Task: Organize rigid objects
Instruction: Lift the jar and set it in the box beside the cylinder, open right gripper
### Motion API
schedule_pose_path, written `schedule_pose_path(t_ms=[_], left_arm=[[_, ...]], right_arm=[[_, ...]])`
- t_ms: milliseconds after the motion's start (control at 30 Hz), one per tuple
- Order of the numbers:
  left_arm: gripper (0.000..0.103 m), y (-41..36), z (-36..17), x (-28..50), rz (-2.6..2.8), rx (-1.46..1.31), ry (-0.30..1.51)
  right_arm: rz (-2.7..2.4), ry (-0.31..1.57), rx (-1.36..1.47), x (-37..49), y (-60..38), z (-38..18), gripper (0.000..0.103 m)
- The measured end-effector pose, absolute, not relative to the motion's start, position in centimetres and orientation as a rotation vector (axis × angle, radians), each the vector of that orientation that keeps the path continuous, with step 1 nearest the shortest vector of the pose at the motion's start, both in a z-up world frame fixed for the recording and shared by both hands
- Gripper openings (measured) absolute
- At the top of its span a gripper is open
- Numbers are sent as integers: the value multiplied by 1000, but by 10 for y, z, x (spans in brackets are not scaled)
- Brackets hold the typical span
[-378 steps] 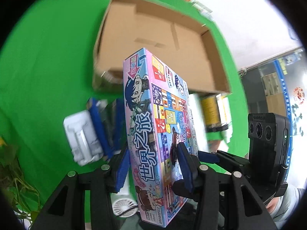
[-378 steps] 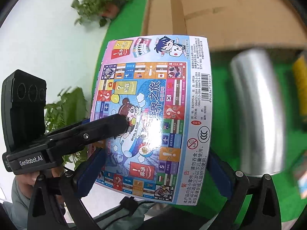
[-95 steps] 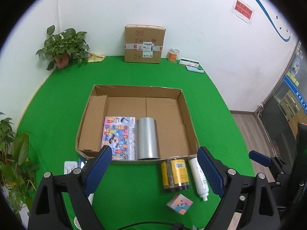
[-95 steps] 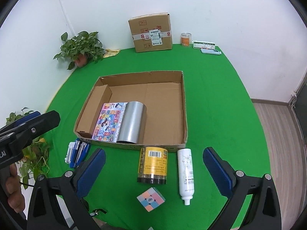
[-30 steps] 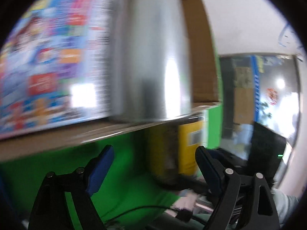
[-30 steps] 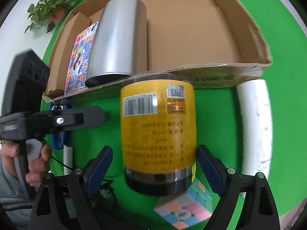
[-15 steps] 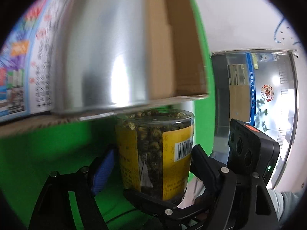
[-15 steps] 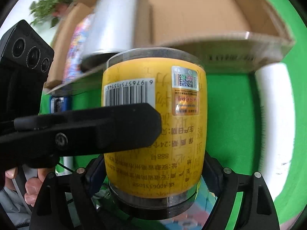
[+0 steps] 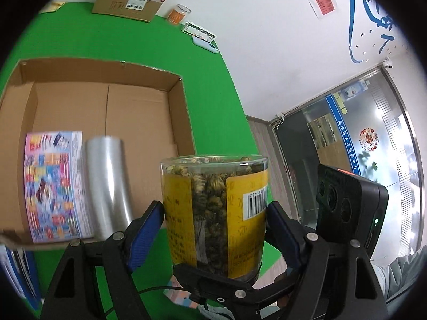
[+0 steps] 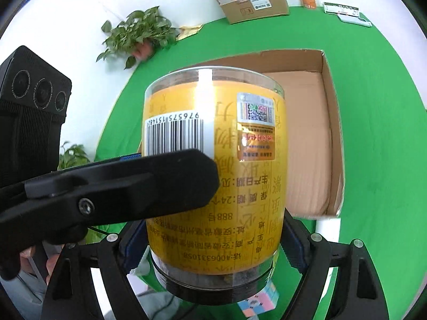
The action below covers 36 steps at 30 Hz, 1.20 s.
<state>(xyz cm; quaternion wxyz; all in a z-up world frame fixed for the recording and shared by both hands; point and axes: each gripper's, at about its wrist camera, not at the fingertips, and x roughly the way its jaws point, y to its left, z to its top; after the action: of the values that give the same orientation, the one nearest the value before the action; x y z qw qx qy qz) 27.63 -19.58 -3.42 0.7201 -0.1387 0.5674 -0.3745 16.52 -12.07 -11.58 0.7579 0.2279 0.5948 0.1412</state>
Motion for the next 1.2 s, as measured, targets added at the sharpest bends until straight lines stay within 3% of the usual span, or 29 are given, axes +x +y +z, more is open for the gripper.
schedule_pose_path(t_ms=[200,533,667,967,1067,1200], left_arm=[[79,-209,-54,298,-839,-319,1318],[78,-213,-131,334,-768,-365,1492],[67,-215,-156,337,-727,-317,1546],[68,-199,-122,313,-669,-238,1461],[68,-191,-101,303,-649,-216,1401],[68,-183,-68,286,-576,-157,1300]], right_arm=[[267,1378,550,182,-167,-132,83],[277,1530,586,214,-176,-228,83],[211,1624,521,216,-171,-267,84],[221,1574,610,209,-196,-266,86],[223,1561,546,203,-187,-259,76],[280,1504,545,190,-185,-236,74]])
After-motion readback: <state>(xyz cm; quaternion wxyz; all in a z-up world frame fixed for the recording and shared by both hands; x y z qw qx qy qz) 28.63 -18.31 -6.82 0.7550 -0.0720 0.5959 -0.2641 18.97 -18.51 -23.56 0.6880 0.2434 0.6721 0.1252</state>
